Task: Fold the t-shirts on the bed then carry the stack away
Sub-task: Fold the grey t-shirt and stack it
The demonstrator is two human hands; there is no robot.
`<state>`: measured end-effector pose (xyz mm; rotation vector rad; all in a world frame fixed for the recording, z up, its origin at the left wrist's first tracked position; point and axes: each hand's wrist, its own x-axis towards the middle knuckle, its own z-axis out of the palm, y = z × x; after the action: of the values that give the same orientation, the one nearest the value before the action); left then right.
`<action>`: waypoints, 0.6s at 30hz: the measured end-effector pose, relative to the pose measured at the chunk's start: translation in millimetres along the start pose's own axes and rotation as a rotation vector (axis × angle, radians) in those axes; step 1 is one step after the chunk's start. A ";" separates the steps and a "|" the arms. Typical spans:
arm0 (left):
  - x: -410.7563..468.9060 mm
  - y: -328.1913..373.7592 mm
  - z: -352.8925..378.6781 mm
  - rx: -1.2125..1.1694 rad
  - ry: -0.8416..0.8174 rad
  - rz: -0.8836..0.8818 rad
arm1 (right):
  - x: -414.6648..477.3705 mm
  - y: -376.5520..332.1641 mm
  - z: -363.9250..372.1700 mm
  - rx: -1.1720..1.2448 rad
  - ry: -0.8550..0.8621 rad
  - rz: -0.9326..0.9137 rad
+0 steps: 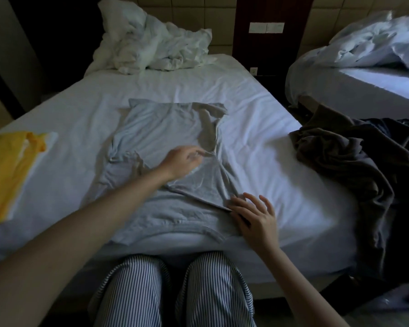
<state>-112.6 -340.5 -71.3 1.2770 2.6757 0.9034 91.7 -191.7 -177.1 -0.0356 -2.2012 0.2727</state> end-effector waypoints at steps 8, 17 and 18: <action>-20.5 0.8 47.7 0.389 -0.298 -0.058 | -3.5 -2.9 -9.0 0.016 -0.128 0.001; -111.8 -26.5 -18.3 0.107 -0.078 0.248 | -9.4 -3.3 -30.0 -0.074 -0.462 -0.106; -125.8 -35.8 -31.1 0.101 0.005 0.296 | -8.8 -5.5 -30.6 -0.099 -0.467 -0.110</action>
<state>-63.2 -464.1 -89.7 1.7289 2.6093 0.8048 121.7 -192.5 -165.2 0.1053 -2.6690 0.1163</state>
